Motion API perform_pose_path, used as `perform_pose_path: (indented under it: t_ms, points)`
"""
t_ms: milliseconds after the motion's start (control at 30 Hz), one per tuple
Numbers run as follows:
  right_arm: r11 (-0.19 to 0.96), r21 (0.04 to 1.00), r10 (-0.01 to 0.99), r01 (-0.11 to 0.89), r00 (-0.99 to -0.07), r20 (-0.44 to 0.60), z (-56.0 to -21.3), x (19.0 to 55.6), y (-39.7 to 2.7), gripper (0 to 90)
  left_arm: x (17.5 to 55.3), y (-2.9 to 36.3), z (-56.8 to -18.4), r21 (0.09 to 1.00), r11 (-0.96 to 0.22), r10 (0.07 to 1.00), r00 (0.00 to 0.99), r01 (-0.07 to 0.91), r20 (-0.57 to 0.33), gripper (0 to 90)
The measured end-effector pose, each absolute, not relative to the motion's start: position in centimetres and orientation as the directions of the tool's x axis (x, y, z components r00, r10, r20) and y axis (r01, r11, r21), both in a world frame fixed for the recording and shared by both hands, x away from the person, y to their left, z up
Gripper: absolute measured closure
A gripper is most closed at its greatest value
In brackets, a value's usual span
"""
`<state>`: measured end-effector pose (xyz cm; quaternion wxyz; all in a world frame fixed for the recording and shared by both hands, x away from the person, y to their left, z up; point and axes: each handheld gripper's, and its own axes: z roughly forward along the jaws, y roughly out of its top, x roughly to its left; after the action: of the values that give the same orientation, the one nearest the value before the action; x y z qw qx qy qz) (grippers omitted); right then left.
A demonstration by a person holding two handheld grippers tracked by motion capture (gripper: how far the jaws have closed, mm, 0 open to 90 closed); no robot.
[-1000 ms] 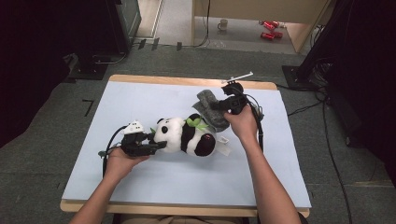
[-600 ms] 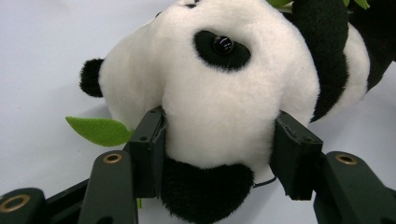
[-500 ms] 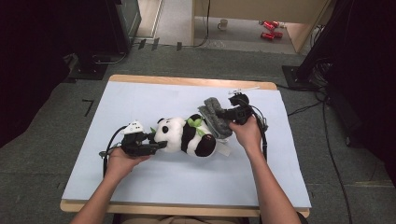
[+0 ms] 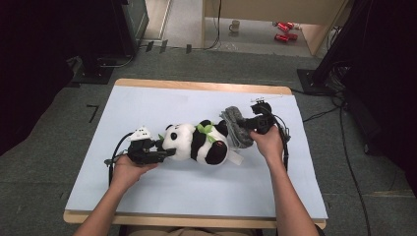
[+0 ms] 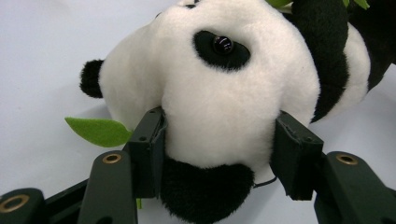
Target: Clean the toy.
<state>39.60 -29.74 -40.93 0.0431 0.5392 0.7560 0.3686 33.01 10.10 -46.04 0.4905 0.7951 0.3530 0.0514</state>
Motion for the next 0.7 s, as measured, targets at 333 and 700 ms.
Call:
perform_pose_path:
  t_ms: [333, 700]
  points:
    - [0.084, 0.66, 0.856, 0.747, -0.393, 0.336, -38.5, 39.0, -31.5, 78.2, 32.9, 10.1, -46.1, 0.819, -0.272, 0.615, 0.746, 0.506, -0.257, 43.1]
    - [0.119, 0.725, 0.786, 0.679, -0.51, 0.349, -36.0, 39.0, -27.6, 78.2, 32.3, 10.1, -46.2, 0.822, -0.29, 0.623, 0.748, 0.491, -0.227, 42.2]
